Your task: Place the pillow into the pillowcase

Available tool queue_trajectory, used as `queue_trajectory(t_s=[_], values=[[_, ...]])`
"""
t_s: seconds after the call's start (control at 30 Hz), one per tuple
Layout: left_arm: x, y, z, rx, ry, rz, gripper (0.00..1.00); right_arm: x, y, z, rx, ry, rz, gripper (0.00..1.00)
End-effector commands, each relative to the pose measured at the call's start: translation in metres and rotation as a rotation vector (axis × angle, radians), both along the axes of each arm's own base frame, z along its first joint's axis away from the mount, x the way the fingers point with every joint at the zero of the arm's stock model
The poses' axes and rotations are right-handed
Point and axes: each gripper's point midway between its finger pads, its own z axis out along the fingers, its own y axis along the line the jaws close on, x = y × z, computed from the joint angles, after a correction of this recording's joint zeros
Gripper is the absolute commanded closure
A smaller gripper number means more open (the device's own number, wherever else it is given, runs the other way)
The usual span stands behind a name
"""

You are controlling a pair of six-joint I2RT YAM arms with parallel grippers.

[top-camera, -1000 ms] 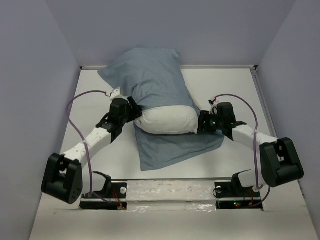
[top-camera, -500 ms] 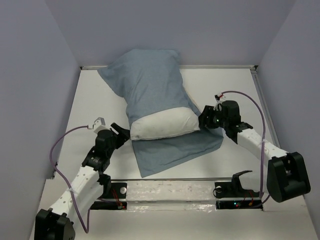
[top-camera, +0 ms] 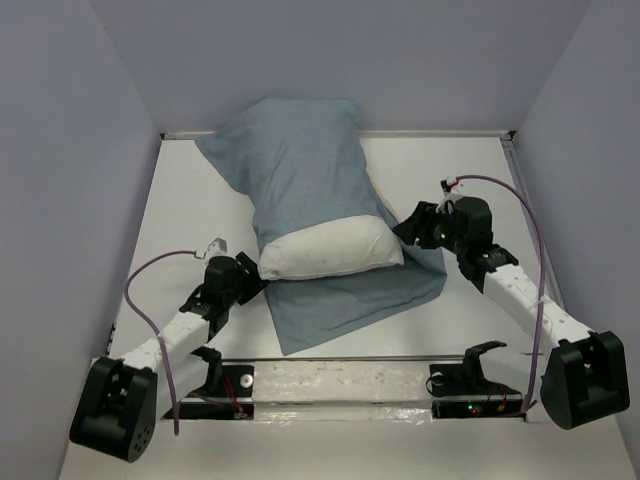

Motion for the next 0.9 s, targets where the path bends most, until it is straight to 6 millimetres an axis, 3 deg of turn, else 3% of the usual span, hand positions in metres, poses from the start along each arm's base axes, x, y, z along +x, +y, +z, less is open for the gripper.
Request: queue_trajectory(t_s=[0.0,0.17,0.23,0.3,0.33,0.43,0.47,0.5,0.6,0.73,0.87], values=[[0.018,-0.022,0.013,-0.028,-0.047,-0.108,0.34,0.013,0.000,0.029,0.014,-0.075,-0.024,0.38],[0.023,-0.035,0.018,-0.094,-0.095,-0.141,0.41,0.022,-0.014,0.016,-0.027,-0.058,-0.030,0.35],[0.023,-0.041,0.015,-0.112,-0.104,-0.164,0.62,0.028,-0.025,0.006,-0.030,-0.031,-0.031,0.30],[0.022,-0.044,0.020,-0.133,-0.119,-0.178,1.00,0.029,-0.028,-0.001,-0.061,-0.008,0.019,0.26],[0.025,-0.042,0.032,-0.131,-0.168,-0.168,1.00,0.028,-0.032,-0.017,-0.103,0.041,0.023,0.23],[0.027,-0.034,0.047,-0.109,-0.210,-0.143,1.00,0.029,-0.033,-0.035,-0.125,0.090,0.035,0.19],[0.030,-0.029,0.055,-0.093,-0.234,-0.122,1.00,0.030,-0.031,-0.049,-0.131,0.130,0.055,0.18],[0.034,-0.026,0.076,-0.091,-0.297,-0.112,1.00,0.028,-0.026,-0.053,-0.117,0.147,0.084,0.18],[0.034,-0.023,0.098,-0.093,-0.345,-0.105,1.00,0.024,-0.014,-0.061,-0.072,0.187,0.153,0.18],[0.033,-0.031,0.110,-0.129,-0.372,-0.144,1.00,0.016,-0.004,-0.061,-0.024,0.178,0.194,0.18],[0.031,-0.033,0.111,-0.144,-0.383,-0.154,1.00,0.014,0.009,-0.080,0.016,0.243,0.244,0.19]])
